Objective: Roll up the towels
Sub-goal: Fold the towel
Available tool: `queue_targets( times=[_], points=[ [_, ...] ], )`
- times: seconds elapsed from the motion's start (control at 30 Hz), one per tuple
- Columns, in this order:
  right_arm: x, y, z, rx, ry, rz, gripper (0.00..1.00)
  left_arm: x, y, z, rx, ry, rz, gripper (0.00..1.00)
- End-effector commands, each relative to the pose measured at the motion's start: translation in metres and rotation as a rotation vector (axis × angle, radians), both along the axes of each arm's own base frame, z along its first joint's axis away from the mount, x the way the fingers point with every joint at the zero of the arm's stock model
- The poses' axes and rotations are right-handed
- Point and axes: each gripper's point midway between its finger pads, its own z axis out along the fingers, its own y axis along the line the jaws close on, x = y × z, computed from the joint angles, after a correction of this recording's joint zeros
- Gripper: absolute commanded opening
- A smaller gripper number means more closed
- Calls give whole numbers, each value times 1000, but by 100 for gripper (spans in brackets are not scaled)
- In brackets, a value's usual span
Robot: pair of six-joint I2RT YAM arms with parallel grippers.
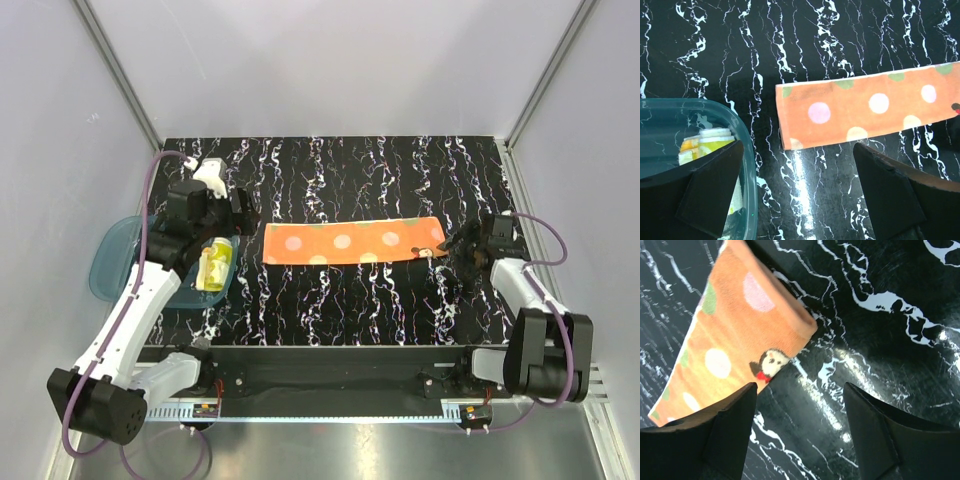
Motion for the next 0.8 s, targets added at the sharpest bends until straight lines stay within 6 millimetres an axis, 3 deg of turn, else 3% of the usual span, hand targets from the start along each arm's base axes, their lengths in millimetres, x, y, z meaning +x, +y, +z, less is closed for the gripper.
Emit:
queue_targets(
  times=[0.0,0.43,0.57,0.77],
  points=[
    [29,-14,11,-29,-71,-52,75,7,4,25,19,-72,12,99],
    [60,-19,-28,46,-18,-63,61,7,5,23,26,-69,14,99],
    [60,-15,-41,74,5,-59,59,8,6,24,28,-69,18,99],
    [51,-10,-42,92,13,-49,58,8,7,23,35,-66,22,99]
  ],
)
